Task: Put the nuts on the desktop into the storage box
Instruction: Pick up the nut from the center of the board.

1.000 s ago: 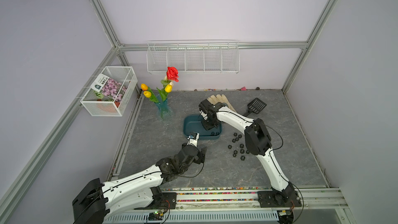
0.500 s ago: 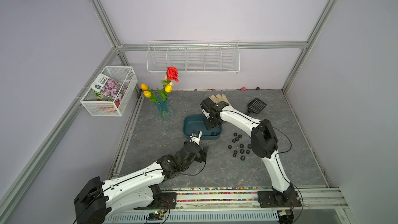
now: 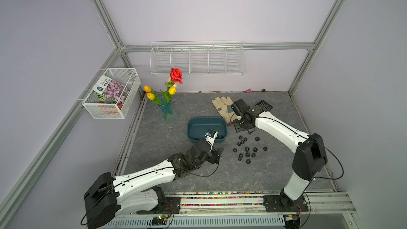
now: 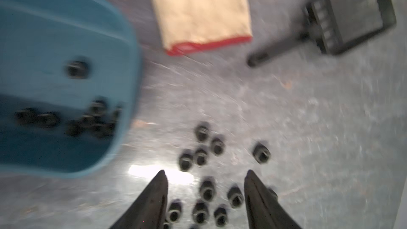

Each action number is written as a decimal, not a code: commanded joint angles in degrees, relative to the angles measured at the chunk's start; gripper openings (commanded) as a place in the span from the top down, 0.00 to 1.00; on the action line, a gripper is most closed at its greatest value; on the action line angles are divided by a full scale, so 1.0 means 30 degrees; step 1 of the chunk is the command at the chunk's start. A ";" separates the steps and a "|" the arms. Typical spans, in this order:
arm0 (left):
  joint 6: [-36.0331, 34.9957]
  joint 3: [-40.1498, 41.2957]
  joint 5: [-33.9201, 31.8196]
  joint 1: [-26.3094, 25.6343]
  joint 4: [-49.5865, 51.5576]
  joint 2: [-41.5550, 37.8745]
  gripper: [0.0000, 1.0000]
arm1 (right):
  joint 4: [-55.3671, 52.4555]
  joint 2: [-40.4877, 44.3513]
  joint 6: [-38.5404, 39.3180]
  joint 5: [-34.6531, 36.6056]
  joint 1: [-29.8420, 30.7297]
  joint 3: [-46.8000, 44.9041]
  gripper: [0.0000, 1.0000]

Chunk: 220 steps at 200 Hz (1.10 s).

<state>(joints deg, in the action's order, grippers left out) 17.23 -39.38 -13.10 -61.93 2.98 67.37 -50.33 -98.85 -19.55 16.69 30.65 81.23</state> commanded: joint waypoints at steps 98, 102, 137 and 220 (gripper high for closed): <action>-0.0606 -0.4043 0.1818 -0.1078 -0.3392 0.7111 0.19 | 0.5014 0.0814 -0.1391 -0.2169 -0.3864 -0.6652 0.41; -0.0601 -0.4065 0.1819 -0.1068 -0.3437 0.7202 0.19 | 0.5116 0.0727 -0.1388 -0.2218 -0.3952 -0.6672 0.41; -0.0589 -0.4480 0.1819 -0.1066 -0.3368 0.8046 0.19 | 0.5965 -0.0270 -0.1324 -0.2600 -0.4510 -0.6777 0.41; -0.0501 -0.4749 0.1995 -0.1072 -0.3573 0.8845 0.19 | 0.6955 -0.1211 -0.1444 -0.3057 -0.5090 -0.7042 0.54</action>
<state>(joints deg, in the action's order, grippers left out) 15.75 -51.66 -8.16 -64.90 -7.03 92.84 -30.59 -101.58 -23.22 8.27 15.90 61.21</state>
